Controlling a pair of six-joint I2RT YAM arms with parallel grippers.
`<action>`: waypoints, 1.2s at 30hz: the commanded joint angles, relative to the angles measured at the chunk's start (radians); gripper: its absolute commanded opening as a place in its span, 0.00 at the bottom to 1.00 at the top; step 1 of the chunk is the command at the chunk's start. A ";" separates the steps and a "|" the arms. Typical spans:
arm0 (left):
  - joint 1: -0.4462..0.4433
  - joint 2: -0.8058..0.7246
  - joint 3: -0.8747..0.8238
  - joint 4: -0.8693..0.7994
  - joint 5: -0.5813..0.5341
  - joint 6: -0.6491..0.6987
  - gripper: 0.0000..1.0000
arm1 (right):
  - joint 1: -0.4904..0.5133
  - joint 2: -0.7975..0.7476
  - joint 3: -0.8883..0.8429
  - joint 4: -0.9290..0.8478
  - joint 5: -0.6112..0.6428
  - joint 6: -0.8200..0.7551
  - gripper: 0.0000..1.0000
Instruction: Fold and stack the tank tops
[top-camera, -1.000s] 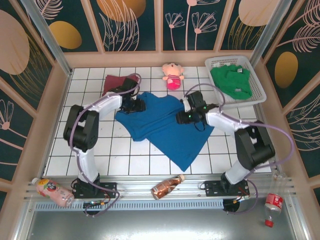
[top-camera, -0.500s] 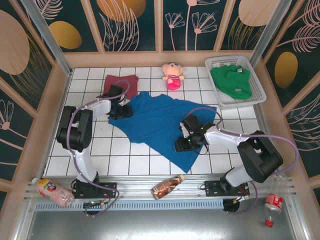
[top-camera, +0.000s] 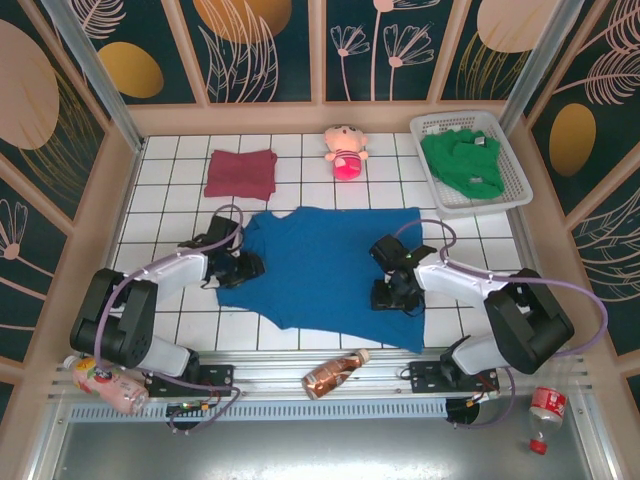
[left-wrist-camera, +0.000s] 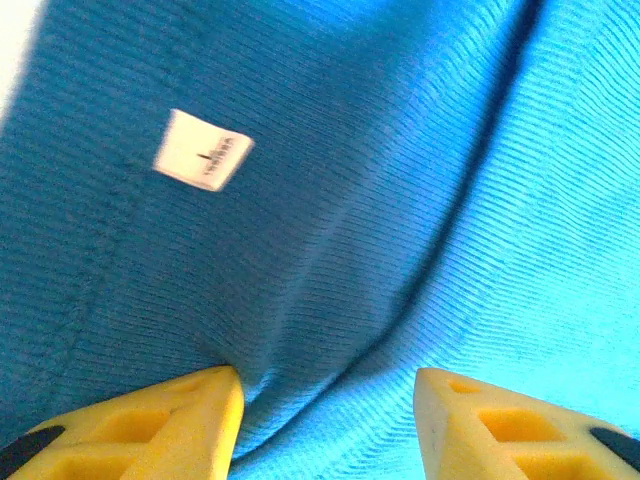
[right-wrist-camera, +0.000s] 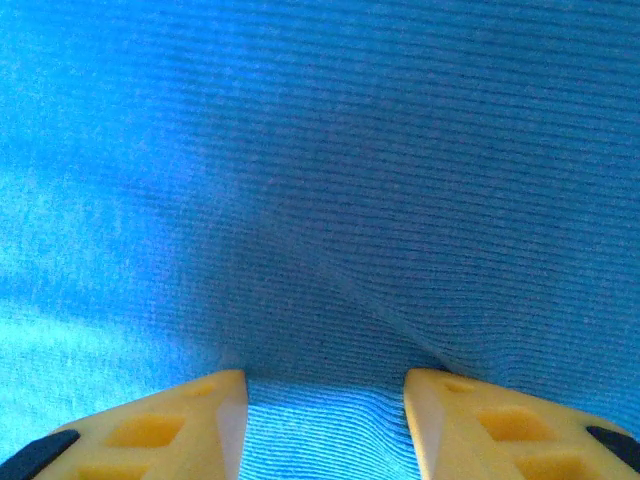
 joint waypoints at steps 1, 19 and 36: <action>-0.058 0.021 -0.058 -0.079 0.063 -0.114 0.51 | -0.062 0.016 -0.001 -0.124 0.130 0.073 0.48; -0.012 0.214 0.146 -0.119 -0.120 0.095 0.52 | -0.109 0.063 0.053 0.097 0.003 -0.125 0.49; 0.213 0.268 0.275 -0.282 -0.357 0.247 0.53 | -0.025 0.081 0.147 0.195 -0.042 -0.317 0.51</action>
